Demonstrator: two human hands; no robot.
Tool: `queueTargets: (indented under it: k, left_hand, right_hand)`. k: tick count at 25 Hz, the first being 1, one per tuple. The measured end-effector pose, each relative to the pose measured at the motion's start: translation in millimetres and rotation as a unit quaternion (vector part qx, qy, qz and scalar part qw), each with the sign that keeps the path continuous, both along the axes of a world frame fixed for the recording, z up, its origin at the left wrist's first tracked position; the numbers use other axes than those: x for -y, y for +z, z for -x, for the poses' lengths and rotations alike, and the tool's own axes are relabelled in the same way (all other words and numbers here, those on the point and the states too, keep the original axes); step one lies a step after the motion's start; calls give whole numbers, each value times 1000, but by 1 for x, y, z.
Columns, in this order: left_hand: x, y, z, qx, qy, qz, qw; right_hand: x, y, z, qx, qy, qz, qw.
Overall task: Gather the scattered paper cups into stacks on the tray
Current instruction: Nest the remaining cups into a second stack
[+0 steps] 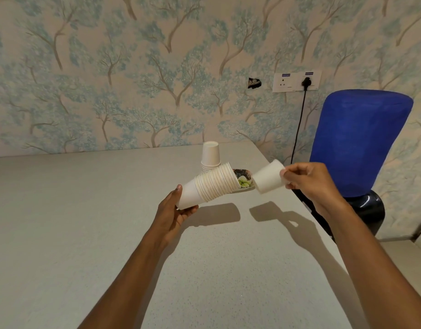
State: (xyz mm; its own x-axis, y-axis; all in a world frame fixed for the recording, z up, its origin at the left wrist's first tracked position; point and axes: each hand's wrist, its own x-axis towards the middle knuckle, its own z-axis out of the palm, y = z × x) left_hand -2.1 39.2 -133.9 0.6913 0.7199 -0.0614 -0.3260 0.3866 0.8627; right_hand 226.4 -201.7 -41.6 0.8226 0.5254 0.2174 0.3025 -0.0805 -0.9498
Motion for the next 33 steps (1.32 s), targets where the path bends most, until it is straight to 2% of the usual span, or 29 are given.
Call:
queueTargets:
  k: [4,12,16,20,24,26,30,33]
  left_hand:
    - [-1,3,-5,-12,-5,-19,1000]
    - [-2,19,-27,-42,-14,-90,995]
    - [-13,41,-44,-78,32,-160,984]
    - [-18,73,-71,-110,99,-236,960]
    - [-22,103,-98,-150,169,-333,915]
    - [-21,114,-114,-176,186,-405,878]
    - [-15,133,-152,-219,177,-535,797]
    - [-15,139,-179,-239,155,-604,744]
  right_hand:
    - [-19,1,7,5,-13,-82,997]
    - [-61,-23,23,-6,62,-89,994]
    - [-76,-33,9,-48,54,-97,993]
    - [-90,-37,-10,-35,-5,-64,997]
    - [-104,-39,-24,-25,-14,-36,999]
    - [-113,-41,-30,-7,-17,6,1000]
    - [-137,-47,-42,98,13,111,989]
    - [-156,-57,-53,96,2,156,983]
